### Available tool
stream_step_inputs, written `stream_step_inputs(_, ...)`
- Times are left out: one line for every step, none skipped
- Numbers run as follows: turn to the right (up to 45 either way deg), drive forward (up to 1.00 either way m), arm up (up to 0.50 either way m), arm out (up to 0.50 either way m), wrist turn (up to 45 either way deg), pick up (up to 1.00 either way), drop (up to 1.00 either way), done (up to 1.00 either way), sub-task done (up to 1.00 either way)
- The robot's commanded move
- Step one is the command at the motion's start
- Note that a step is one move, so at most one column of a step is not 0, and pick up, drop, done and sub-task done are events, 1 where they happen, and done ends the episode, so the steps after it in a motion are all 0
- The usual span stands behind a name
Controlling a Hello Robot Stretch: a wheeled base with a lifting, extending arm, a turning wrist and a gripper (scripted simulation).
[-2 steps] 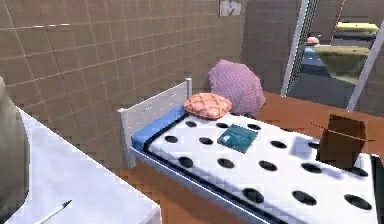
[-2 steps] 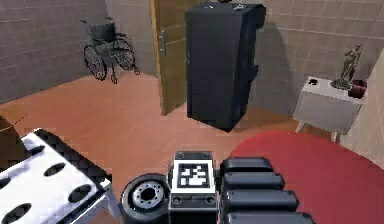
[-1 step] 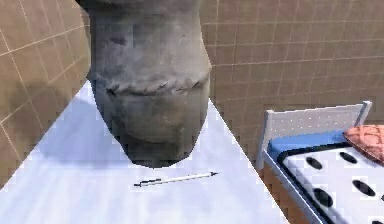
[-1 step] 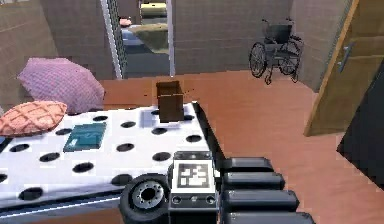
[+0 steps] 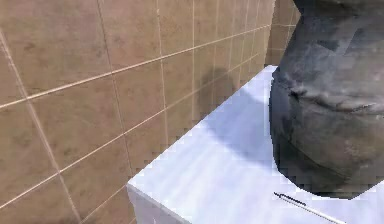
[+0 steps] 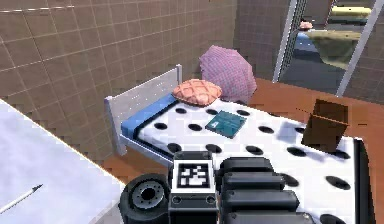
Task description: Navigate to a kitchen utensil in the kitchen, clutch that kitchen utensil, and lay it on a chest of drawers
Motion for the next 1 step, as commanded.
stream_step_inputs(-18.0, 0.0, 0.0, 0.0, 0.0, 0.0, 0.0, 0.0, 0.0)
